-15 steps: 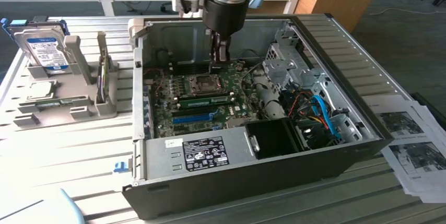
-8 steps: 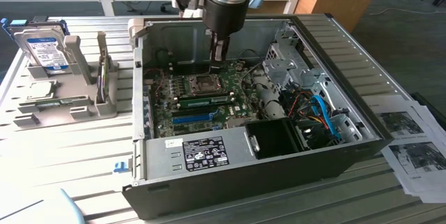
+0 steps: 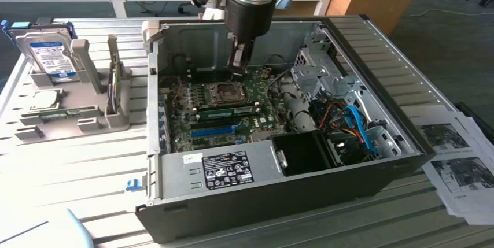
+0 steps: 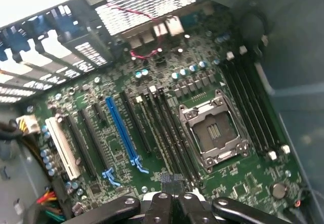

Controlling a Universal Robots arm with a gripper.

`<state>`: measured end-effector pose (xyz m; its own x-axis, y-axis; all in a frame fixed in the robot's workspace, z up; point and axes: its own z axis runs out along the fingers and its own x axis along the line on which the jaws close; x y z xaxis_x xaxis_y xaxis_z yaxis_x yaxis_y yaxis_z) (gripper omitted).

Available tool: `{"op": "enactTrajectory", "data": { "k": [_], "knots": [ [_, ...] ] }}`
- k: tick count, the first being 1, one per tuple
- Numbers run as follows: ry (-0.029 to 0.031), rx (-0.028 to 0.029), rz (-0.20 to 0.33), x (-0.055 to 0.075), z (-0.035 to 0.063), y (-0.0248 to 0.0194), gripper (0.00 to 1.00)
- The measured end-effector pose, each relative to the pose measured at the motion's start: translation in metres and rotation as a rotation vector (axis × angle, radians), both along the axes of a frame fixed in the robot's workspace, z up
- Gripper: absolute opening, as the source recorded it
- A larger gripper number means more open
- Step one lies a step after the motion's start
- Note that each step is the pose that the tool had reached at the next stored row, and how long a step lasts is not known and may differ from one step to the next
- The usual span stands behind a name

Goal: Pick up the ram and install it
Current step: 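Press down the ram until it locks into place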

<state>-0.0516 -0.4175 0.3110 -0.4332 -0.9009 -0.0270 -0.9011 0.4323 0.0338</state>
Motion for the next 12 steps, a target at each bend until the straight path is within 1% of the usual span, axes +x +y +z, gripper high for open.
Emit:
{"op": "enactTrajectory", "data": {
  "k": [12],
  "knots": [
    [0.0, 0.0, -0.219, 0.0, -0.0005, 0.0, 0.09]
  ]
}}
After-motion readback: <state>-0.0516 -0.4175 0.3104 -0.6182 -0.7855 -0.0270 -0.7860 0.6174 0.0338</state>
